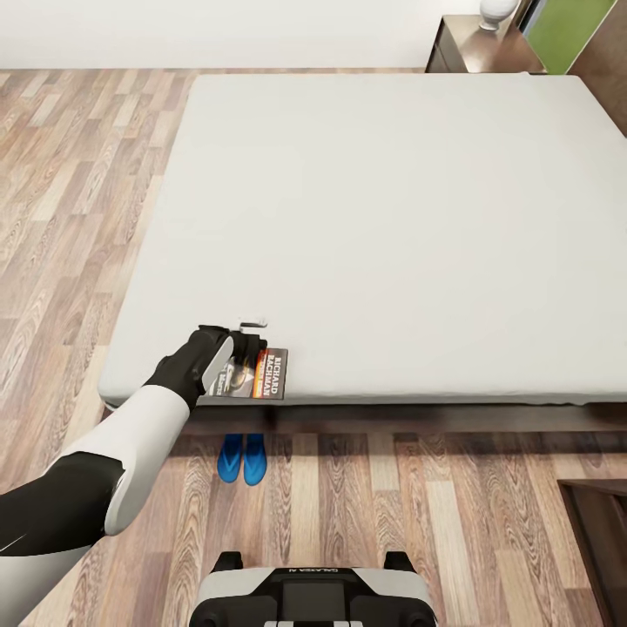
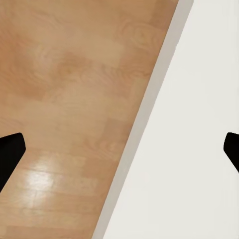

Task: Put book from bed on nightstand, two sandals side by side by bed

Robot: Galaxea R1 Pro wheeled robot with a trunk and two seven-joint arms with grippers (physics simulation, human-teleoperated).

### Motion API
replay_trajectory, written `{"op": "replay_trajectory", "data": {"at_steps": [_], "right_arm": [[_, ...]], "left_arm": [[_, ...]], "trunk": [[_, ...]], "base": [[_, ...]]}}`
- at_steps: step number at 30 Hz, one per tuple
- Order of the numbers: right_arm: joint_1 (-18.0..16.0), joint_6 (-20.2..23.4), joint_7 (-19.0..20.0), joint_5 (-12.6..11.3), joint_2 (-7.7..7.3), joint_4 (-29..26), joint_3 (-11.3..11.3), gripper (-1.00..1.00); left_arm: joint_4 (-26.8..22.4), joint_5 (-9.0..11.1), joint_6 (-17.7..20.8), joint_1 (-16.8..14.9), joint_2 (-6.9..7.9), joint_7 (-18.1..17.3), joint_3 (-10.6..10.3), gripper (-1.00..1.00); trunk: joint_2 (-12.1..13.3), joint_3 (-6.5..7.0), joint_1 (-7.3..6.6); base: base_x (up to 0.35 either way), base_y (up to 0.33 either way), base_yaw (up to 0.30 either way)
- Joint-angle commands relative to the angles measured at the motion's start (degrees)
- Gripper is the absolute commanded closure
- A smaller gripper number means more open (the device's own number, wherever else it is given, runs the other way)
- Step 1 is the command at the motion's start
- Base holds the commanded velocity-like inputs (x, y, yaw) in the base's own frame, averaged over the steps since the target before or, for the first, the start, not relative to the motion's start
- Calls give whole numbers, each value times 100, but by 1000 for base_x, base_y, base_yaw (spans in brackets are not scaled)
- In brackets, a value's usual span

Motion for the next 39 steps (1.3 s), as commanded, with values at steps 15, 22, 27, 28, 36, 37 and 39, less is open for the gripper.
{"op": "replay_trajectory", "data": {"at_steps": [15,22,27,28,36,37,39], "right_arm": [[2,18,4,35,0,-15,0,-100],[2,19,4,40,-5,-22,-6,-100],[2,19,1,41,-2,-28,-8,-100],[2,21,-1,42,-1,-30,-8,-100],[2,23,-4,42,-7,-40,-8,-100],[2,23,-4,42,-7,-40,-8,-100],[2,22,-2,42,-8,-41,-8,-100]], "left_arm": [[3,51,21,-4,-1,28,-23,-100],[-9,51,20,-4,3,28,-29,-100],[-17,51,20,-2,4,28,-30,-100],[-19,51,20,-3,4,28,-30,-100],[-21,51,20,-1,4,28,-31,-100],[-21,51,20,-2,4,28,-31,-100],[-18,51,20,-1,4,28,-31,-100]], "trunk": [[-2,-2,1],[-2,-2,1],[-2,-2,1],[-2,-2,1],[-2,-2,1],[-2,-2,1],[-2,-2,1]], "base": [[-18,0,0],[-105,0,0],[-38,0,0],[-15,0,0],[-8,0,0],[-2,0,0],[-2,0,0]]}}
